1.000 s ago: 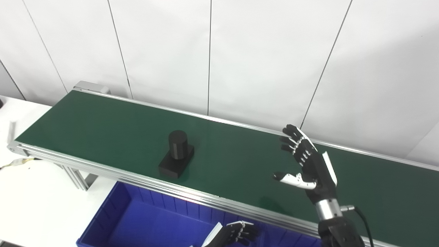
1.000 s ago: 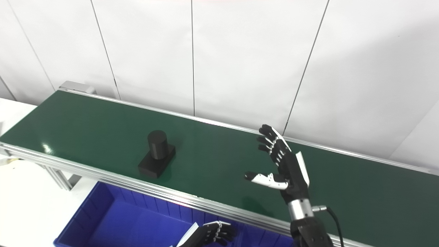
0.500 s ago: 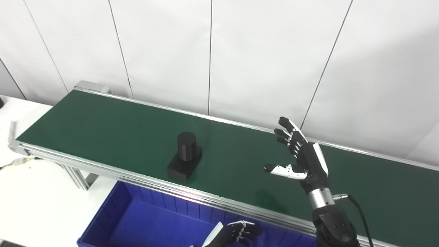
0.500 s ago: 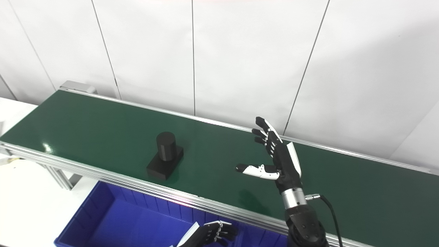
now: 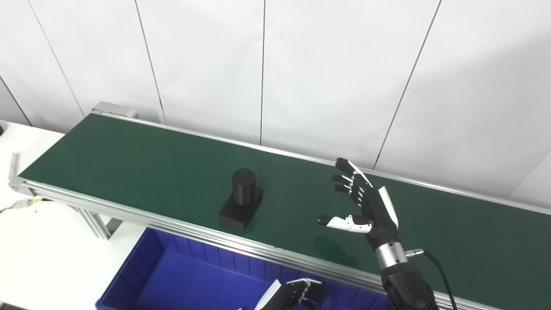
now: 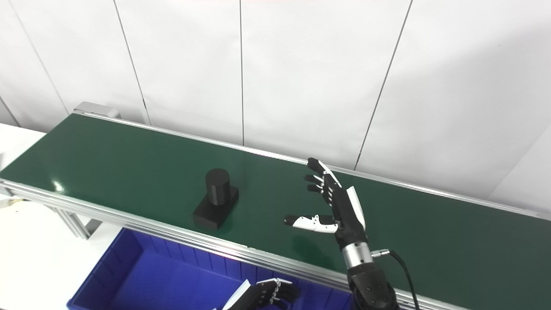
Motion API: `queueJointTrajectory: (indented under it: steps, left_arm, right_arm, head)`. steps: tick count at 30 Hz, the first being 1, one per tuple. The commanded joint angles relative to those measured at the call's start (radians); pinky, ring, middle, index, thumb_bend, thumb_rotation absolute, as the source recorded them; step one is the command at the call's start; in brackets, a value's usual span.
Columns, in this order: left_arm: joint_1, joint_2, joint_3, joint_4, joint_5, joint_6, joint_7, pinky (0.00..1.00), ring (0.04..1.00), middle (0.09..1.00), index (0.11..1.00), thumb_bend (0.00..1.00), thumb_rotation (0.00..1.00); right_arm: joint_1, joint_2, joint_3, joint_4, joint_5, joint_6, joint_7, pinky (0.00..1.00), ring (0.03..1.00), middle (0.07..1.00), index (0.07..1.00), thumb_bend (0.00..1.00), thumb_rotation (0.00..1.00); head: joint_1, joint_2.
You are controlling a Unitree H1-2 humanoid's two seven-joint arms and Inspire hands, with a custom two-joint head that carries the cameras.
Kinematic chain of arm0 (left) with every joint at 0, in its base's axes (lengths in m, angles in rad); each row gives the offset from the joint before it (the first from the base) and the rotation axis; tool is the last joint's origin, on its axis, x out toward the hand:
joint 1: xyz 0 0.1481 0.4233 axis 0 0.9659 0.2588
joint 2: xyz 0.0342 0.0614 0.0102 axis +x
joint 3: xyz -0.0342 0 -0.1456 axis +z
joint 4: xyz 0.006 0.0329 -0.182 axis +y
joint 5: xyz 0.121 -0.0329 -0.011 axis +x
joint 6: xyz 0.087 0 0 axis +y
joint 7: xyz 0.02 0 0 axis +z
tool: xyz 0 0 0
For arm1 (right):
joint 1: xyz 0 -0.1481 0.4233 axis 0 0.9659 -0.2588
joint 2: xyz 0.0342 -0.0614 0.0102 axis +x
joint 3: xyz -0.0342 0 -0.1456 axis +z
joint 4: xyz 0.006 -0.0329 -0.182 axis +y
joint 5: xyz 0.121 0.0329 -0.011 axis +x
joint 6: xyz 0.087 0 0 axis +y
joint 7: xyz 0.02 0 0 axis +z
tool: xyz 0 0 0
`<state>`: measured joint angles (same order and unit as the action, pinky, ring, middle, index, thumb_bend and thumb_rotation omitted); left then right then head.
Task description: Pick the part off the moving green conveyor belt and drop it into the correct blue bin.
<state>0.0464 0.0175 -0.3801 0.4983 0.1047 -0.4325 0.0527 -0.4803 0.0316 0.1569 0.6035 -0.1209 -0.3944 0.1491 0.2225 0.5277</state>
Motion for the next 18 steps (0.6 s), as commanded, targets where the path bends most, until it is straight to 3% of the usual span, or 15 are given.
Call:
queueJointTrajectory:
  steps: [1,15,18]
  left_arm:
    - [-0.008,0.0,0.001,-0.034,-0.012,-0.037,-0.013,0.65,0.717,0.726,0.692,0.92,0.05]
    - [-0.007,-0.005,-0.011,-0.048,0.01,-0.037,-0.001,0.61,0.68,0.701,0.693,0.92,0.0]
    - [-0.005,-0.007,-0.016,-0.055,0.015,-0.037,0.005,0.6,0.675,0.698,0.693,0.92,0.0]
  right_arm:
    - [-0.035,0.015,0.004,-0.003,-0.012,-0.017,-0.023,0.75,0.816,0.896,0.895,1.0,0.25]
    - [-0.145,0.035,0.057,0.208,-0.126,-0.027,-0.111,0.7,0.801,0.877,0.844,1.0,0.3]
    - [-0.164,0.031,0.063,0.239,-0.145,-0.027,-0.131,0.77,0.843,0.879,0.847,1.0,0.3]
  head:
    - [-0.005,0.001]
    - [-0.007,0.008]
    - [-0.007,0.011]
